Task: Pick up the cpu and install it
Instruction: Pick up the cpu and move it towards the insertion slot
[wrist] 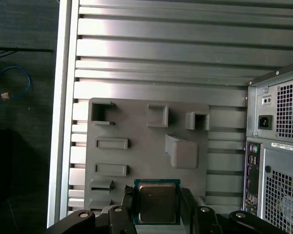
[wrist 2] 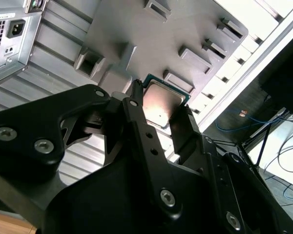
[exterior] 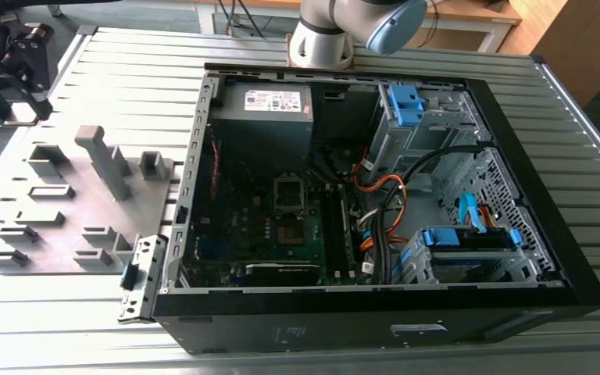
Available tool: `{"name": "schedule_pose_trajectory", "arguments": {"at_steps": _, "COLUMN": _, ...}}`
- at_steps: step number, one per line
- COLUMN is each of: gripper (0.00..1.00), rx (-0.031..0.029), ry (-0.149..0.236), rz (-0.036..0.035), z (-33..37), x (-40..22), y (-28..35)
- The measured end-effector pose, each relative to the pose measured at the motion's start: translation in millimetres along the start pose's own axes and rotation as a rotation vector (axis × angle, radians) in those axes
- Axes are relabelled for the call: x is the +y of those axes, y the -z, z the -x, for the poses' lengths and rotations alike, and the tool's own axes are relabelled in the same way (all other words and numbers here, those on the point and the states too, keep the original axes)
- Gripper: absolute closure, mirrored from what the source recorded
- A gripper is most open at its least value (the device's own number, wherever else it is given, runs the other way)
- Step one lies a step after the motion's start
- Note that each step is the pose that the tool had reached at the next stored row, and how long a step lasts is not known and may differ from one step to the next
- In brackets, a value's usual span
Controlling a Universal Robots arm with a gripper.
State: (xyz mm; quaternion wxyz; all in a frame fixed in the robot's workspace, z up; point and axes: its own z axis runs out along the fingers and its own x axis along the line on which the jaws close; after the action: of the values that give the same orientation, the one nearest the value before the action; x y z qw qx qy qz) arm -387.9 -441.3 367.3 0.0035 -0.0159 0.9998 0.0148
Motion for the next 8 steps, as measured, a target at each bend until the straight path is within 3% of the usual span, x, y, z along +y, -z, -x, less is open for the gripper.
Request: {"name": "schedule_pose_trajectory", "arguments": {"at_steps": 8, "gripper": 0.53, "rx": 0.0, "ry": 0.0, "rz": 0.0, "z": 12.2, "x": -0.4, "y": -0.1}}
